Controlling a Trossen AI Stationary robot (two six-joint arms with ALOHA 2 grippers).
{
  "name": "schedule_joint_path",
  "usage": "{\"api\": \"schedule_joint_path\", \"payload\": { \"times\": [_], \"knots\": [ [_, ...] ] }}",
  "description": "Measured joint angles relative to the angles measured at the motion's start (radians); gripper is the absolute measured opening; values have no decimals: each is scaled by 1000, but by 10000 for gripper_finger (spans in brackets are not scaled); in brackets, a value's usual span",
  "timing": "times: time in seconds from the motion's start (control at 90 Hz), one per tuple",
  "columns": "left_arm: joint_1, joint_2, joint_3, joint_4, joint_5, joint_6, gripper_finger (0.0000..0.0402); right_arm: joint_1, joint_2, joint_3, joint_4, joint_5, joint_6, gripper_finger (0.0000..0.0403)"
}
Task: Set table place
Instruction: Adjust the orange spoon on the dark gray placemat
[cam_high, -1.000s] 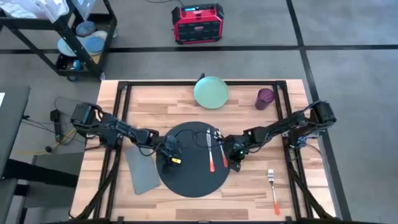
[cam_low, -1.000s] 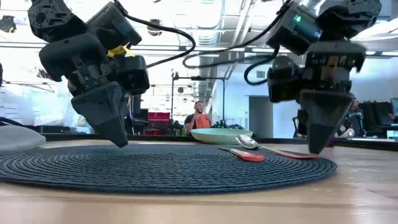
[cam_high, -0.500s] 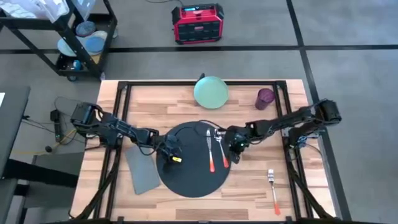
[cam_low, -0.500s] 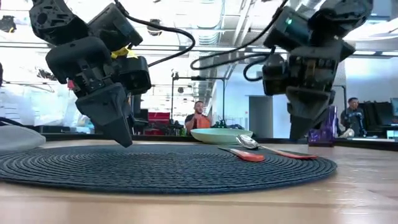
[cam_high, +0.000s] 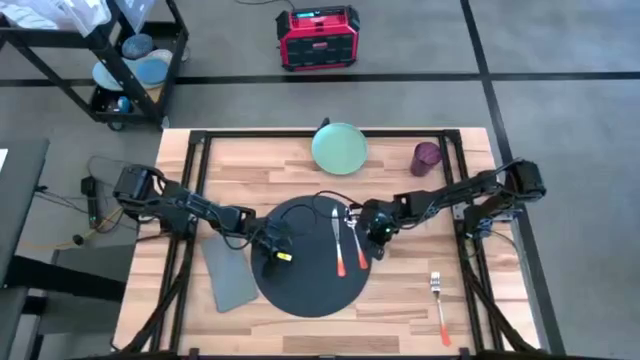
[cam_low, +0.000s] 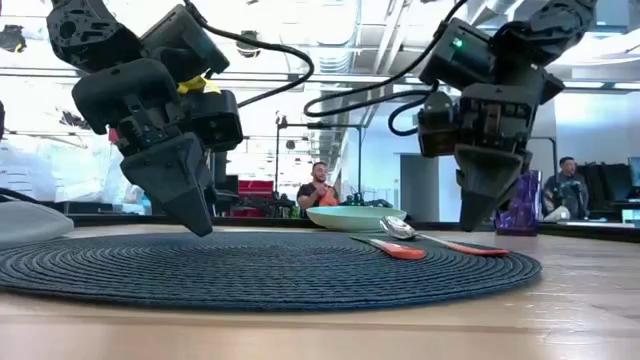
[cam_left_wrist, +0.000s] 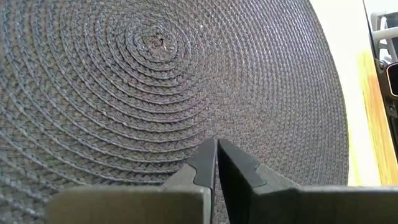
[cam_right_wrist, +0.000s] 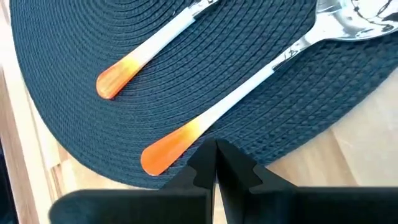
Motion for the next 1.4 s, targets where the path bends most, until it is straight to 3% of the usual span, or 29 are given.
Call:
{"api": "schedule_joint_path", "payload": {
  "times": [0.278,1.078,1.4],
  "knots": [
    [0,0,0,-1,1,-1,0,-3,70,0,76,-15,5,0],
    [0,0,0,-2,-3,-10,0,-24,71,0,147,-45,20,0],
    [0,0,0,0,-20,-21,0,-78,71,0,72,-40,-19,0]
  ]
}}
